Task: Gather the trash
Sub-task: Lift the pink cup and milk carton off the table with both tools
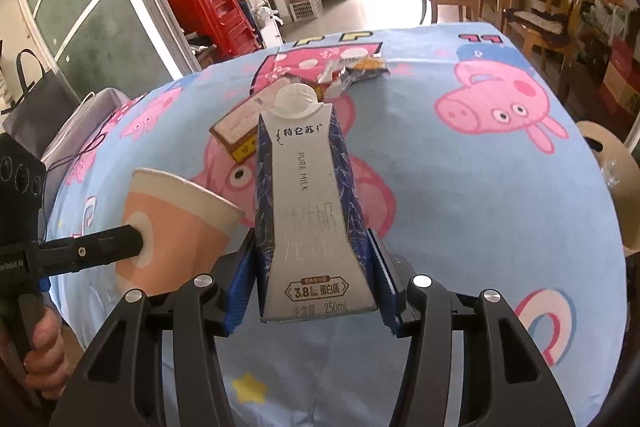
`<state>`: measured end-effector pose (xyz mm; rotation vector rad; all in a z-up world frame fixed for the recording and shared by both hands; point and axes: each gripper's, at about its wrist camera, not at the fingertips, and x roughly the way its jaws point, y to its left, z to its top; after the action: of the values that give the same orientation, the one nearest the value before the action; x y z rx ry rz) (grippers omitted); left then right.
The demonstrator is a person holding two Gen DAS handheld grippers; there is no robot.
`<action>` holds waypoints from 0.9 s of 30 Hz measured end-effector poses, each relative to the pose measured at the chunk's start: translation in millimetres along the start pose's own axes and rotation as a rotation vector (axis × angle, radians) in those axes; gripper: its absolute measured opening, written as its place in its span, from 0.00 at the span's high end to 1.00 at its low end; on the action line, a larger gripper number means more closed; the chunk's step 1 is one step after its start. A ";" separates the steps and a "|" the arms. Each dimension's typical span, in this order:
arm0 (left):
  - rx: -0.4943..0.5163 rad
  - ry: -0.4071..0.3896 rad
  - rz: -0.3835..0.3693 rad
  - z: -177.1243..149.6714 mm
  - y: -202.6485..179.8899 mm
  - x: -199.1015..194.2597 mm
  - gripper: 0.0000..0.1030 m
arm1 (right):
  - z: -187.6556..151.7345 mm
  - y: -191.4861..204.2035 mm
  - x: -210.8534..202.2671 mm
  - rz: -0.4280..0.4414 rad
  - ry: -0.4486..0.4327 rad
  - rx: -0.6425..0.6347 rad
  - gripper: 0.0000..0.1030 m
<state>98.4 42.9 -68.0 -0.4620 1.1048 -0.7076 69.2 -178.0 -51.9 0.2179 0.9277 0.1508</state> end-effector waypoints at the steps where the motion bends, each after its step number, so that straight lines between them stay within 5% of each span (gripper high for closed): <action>1: 0.001 0.007 0.005 -1.0 0.1 2.5 0.61 | -1.9 -0.4 1.5 0.000 0.010 -0.003 0.52; 14: -0.003 0.038 0.040 -7.6 5.0 16.8 0.60 | -20.5 -4.5 13.3 -0.044 0.079 0.006 0.48; 23: -0.044 0.086 0.016 -13.1 15.1 28.9 0.49 | -32.9 0.0 16.6 -0.100 0.082 -0.008 0.48; 27: -0.039 0.059 -0.004 -15.3 15.4 27.6 0.57 | -32.8 1.5 15.3 -0.117 0.070 -0.017 0.43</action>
<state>96.2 33.8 -101.9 -0.4790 1.1753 -0.7080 51.8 -169.2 -82.4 0.1431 1.0064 0.0587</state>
